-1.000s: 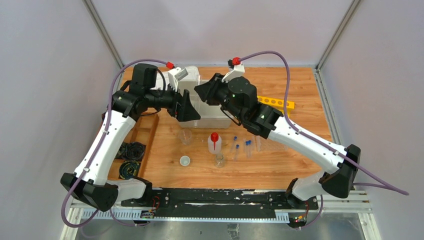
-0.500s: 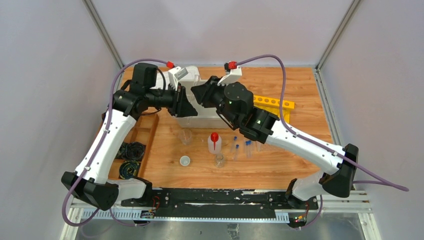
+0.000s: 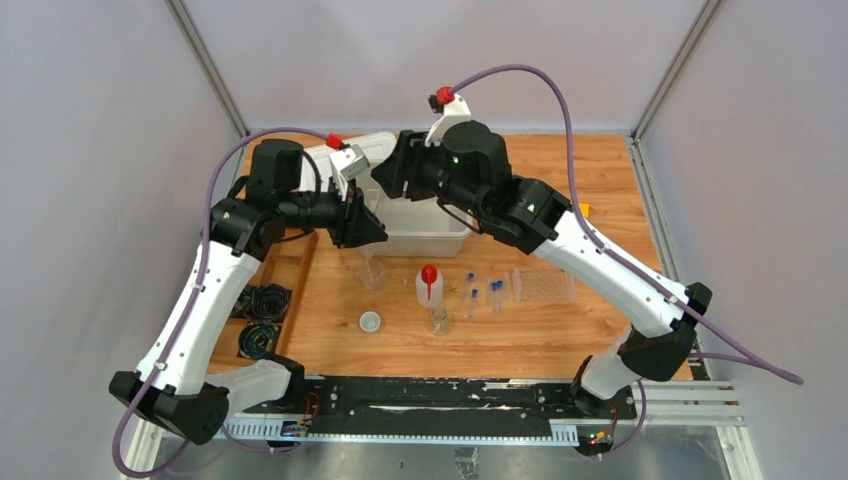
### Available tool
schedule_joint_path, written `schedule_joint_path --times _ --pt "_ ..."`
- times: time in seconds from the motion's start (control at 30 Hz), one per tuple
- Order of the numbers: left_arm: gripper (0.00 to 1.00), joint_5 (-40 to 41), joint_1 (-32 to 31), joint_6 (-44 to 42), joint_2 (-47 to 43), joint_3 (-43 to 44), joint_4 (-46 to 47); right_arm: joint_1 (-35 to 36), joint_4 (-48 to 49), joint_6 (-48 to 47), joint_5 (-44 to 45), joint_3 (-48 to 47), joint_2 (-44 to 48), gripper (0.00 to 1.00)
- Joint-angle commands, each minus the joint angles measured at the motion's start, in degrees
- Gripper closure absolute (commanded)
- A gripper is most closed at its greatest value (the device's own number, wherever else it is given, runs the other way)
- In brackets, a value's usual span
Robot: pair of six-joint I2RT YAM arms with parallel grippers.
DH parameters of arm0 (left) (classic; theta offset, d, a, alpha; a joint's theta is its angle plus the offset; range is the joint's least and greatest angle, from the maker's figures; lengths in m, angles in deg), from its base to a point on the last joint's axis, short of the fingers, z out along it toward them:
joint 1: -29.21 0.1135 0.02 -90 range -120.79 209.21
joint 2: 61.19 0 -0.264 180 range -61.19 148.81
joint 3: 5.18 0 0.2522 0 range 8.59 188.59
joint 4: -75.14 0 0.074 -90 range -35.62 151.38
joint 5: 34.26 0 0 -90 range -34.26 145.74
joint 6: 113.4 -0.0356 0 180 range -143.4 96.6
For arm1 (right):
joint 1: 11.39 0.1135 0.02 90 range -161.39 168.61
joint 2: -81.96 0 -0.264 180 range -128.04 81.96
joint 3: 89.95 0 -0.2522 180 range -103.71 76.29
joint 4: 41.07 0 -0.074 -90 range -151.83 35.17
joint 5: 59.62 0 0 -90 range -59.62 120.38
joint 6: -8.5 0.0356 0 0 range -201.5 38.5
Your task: Organize the chemistry lab equipment
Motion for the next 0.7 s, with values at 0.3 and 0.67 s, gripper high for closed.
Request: schedule_joint_path --times 0.3,0.67 --pt "0.89 0.89 -0.25 -5.14 -2.31 -0.84 0.49 -3.69 -12.99 -2.25 -14.14 -9.98 -5.35 0.80" --pt "0.00 9.32 -0.25 -2.51 -0.09 0.68 0.49 -9.21 -19.64 -5.35 -15.43 -9.84 -4.03 1.00"
